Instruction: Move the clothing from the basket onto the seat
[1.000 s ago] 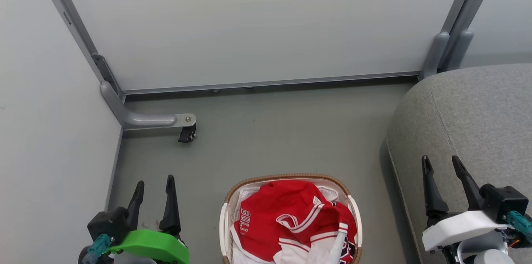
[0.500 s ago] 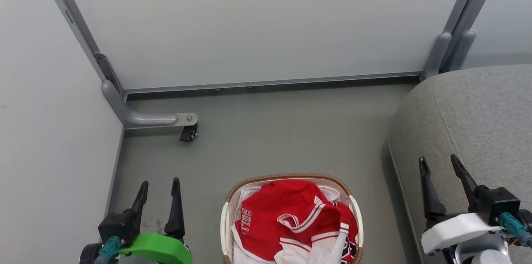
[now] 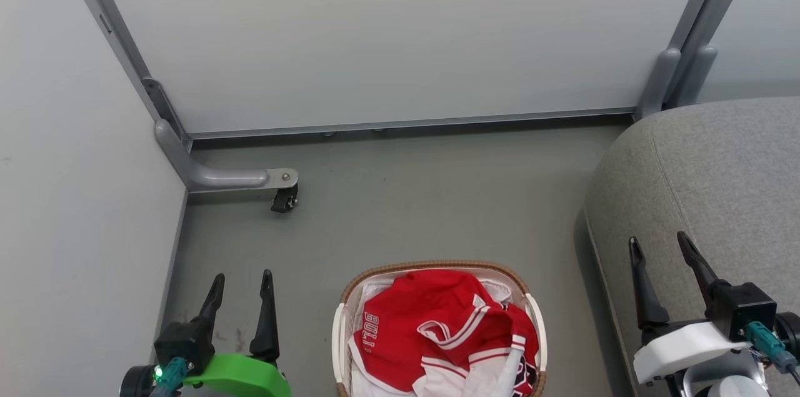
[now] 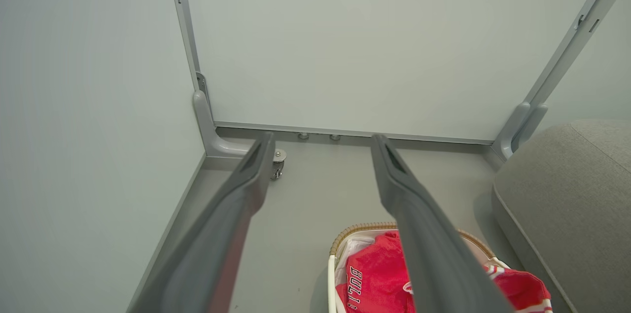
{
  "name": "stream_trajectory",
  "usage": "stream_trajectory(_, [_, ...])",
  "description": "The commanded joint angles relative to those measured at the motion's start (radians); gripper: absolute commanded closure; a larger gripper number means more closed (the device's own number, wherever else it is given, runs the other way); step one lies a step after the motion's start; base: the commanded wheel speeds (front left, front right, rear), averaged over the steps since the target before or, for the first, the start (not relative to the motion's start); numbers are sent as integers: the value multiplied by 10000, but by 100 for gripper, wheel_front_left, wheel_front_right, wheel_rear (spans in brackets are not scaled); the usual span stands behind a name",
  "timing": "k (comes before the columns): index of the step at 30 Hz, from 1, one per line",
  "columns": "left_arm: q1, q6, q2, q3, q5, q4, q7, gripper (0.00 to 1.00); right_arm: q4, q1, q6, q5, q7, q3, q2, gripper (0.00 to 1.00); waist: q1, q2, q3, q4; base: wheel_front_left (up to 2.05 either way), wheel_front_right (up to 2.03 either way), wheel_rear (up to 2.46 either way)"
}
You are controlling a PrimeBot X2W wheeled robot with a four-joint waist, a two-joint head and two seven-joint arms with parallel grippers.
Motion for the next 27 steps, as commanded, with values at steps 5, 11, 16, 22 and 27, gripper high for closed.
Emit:
stream_trajectory(5, [-47, -21, 64, 28, -46, 52, -11, 0, 21, 133, -1, 31, -47, -43, -60, 0, 0, 0, 18, -4, 0, 0, 0])
stream_trajectory(11, [-79, -37, 64, 29, -19, 69, -11, 0, 6, 122, -1, 18, -47, -58, -58, 0, 0, 0, 42, -7, 0, 0, 0])
stream_trajectory(16, [-79, -46, 64, 5, 20, 26, -11, 0, 9, 98, -1, 15, -46, -56, -58, 0, 0, 0, 86, -18, 0, 0, 0])
stream_trajectory(22, [-172, -56, 64, -57, 1, -23, -11, 0, -85, -45, -1, 12, -46, 0, -59, 0, 0, 0, 295, -106, 0, 0, 0])
stream_trajectory(27, [-522, -105, 64, -190, 5, -25, -11, 0, -225, -360, -1, -15, -46, 35, -60, 0, 0, 0, 857, -273, 0, 0, 0])
